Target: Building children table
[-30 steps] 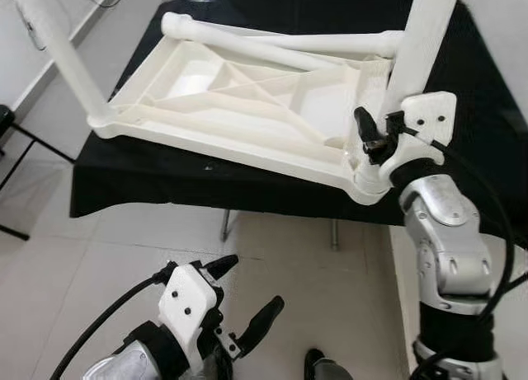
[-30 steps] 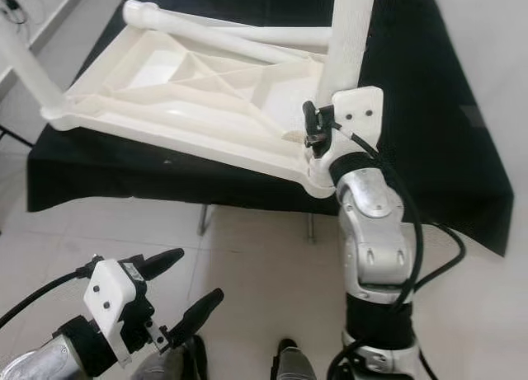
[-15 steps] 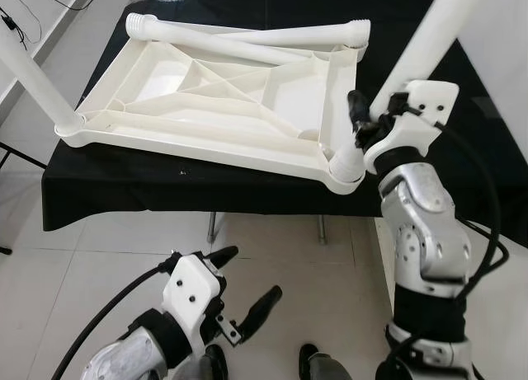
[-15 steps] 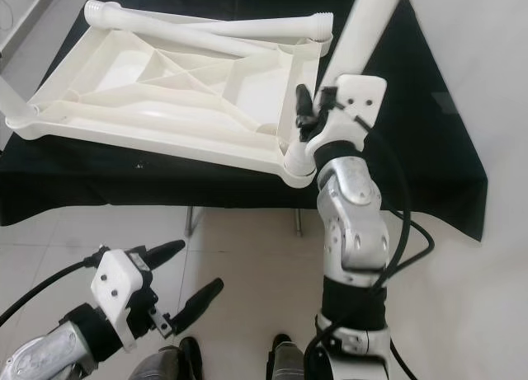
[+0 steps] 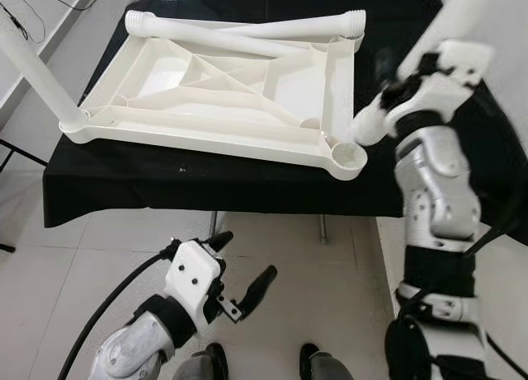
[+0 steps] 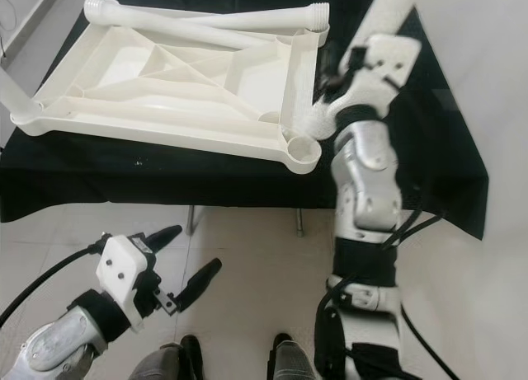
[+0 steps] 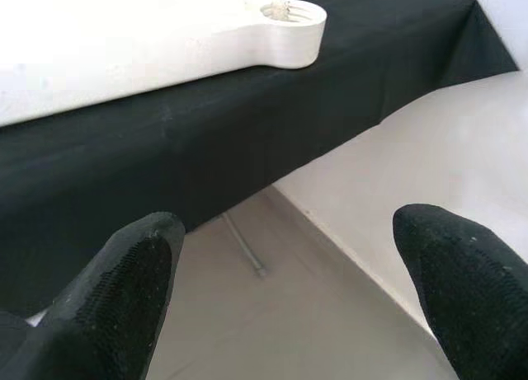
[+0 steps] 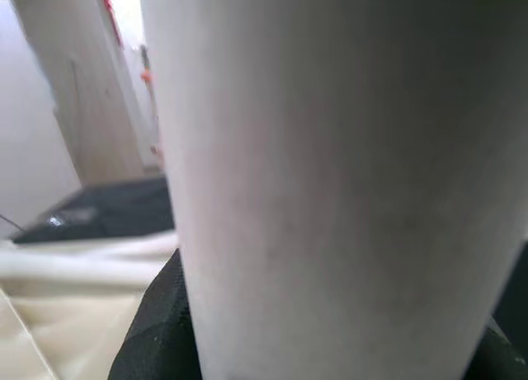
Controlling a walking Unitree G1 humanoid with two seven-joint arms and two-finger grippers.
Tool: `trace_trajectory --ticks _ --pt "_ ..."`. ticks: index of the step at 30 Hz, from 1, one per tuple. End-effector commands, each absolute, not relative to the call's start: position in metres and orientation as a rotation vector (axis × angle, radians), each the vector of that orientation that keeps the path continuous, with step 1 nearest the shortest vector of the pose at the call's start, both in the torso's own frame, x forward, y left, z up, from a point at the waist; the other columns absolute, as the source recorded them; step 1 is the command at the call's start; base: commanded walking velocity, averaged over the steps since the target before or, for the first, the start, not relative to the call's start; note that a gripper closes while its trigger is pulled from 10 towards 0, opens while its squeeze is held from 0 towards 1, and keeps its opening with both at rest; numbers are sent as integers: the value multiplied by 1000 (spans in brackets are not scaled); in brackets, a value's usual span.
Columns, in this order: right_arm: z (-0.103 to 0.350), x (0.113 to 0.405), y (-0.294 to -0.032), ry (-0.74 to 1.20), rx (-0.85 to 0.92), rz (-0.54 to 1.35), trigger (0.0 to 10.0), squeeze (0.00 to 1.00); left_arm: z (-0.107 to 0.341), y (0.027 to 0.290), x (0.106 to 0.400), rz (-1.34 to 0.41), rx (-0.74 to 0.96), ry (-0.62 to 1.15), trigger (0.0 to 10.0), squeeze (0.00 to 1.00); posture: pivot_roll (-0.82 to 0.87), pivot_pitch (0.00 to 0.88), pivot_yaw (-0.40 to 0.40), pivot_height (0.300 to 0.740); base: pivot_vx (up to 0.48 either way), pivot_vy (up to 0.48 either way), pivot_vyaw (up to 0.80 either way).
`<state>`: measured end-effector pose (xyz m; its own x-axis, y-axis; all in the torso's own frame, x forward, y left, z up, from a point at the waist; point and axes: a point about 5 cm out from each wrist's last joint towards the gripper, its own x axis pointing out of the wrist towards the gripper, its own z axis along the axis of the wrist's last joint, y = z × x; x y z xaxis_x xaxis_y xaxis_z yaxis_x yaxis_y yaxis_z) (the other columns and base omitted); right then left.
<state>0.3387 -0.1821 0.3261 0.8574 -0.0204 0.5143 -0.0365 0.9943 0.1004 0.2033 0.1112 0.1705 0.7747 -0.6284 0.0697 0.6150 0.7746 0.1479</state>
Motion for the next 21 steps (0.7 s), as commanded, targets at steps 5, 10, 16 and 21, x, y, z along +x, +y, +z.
trace_trajectory --ticks 5,10,16,21 --pt "329 322 -167 -566 60 241 10000 0 167 122 215 -564 101 -106 10000 0 -55 188 27 740 0 0 0" --pt "296 296 -145 -420 47 543 10000 0 168 133 228 -443 87 -96 10000 0 -60 174 27 740 0 0 0" --pt "265 275 -130 -309 -30 699 10000 0 165 140 228 -449 49 -66 10000 0 -55 161 22 740 0 0 0" --pt "218 272 -127 -133 45 589 10000 0 160 147 220 -443 24 -48 10000 0 -40 143 11 740 126 0 160"
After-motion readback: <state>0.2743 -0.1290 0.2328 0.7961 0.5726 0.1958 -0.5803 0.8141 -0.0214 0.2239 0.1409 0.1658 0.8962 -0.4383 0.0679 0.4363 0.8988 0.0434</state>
